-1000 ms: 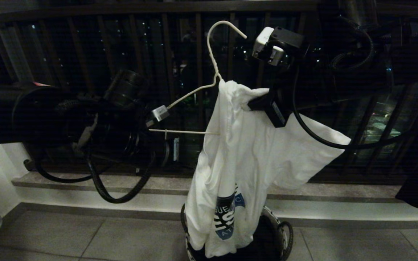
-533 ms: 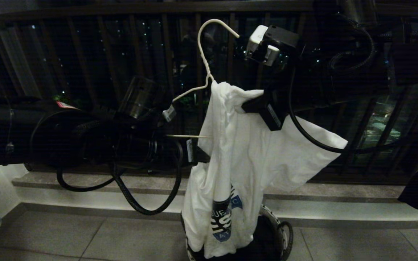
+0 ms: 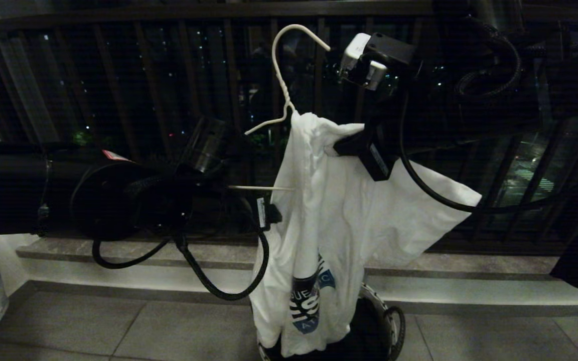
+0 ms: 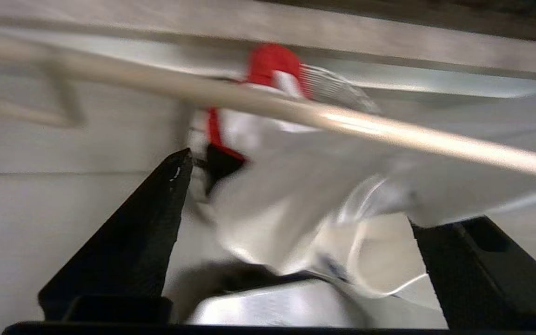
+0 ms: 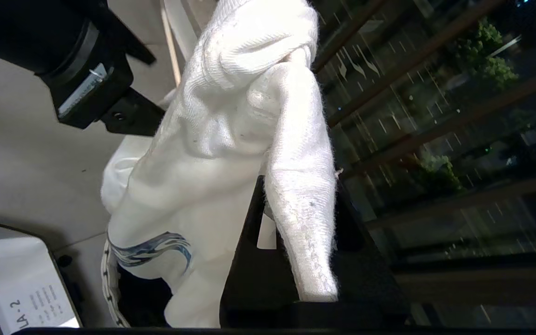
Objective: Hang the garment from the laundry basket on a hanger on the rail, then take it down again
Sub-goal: Hang the clothes on the clothes rack
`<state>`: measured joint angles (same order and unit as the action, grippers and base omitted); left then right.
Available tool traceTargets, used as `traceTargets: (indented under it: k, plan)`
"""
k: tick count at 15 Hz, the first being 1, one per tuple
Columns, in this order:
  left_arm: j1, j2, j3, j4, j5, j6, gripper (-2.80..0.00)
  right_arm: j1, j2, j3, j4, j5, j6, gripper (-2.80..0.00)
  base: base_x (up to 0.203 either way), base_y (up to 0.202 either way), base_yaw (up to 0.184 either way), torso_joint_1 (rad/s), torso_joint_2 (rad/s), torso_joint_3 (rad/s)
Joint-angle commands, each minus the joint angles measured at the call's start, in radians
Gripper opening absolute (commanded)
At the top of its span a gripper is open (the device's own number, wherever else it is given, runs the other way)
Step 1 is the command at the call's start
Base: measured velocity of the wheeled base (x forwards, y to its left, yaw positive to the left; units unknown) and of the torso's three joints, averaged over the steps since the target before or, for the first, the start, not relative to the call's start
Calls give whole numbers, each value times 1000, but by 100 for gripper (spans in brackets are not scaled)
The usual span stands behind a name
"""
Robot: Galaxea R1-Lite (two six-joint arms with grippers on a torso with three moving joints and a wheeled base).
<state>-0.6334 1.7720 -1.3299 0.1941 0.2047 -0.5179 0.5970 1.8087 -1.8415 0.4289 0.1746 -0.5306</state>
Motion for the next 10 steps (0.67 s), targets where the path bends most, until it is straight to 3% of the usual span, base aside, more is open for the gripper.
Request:
traceTargets:
  k: [1,5,8,10]
  plan:
    - [-1,4,-5,42,57,23,0,-8,4,-4,1,-1,-3,-280,0,0,0,0,0,0]
    - [-2,9,-48,124,197,30,0,-22,4,-4,1,-1,-3,-280,0,0,0,0,0,0]
    - [1,13,-55,123,204,33,0,-22,-2,-4,2,-2,-3,-280,0,0,0,0,0,0]
    - [0,-13,-58,126,153,33,0,-23,-3,-4,2,-3,-3,-280,0,0,0,0,0,0]
